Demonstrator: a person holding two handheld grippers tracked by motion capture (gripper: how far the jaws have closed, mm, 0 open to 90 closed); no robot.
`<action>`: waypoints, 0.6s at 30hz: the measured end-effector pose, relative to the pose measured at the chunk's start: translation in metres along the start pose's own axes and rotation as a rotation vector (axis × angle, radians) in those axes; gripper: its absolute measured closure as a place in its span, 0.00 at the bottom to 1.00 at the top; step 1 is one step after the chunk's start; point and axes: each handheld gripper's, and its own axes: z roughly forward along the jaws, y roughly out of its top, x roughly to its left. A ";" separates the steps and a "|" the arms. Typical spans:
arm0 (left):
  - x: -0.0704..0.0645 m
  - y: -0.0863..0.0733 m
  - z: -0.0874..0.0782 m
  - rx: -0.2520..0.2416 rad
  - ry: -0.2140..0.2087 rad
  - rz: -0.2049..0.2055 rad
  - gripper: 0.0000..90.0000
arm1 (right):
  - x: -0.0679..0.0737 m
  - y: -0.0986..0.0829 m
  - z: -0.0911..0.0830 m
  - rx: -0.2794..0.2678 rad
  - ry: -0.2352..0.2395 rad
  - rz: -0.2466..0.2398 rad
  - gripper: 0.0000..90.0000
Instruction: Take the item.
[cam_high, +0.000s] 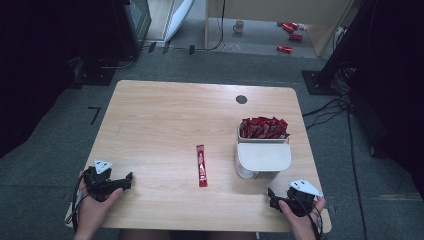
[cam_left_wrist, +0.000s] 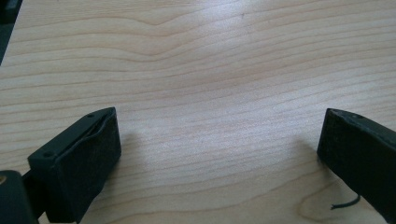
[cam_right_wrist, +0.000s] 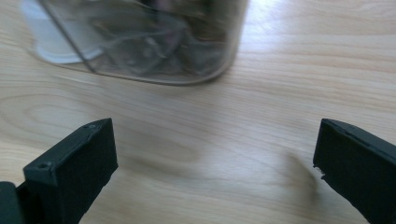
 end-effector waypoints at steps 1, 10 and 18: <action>0.000 0.000 0.000 0.000 0.000 0.000 0.00 | 0.000 0.000 0.000 0.000 0.000 0.000 0.00; 0.000 0.000 0.000 0.000 0.000 0.000 0.00 | -0.017 0.005 0.008 0.051 -0.024 0.009 0.00; 0.000 0.000 0.000 -0.001 0.000 -0.001 0.00 | -0.017 0.005 0.008 0.052 -0.024 0.005 0.00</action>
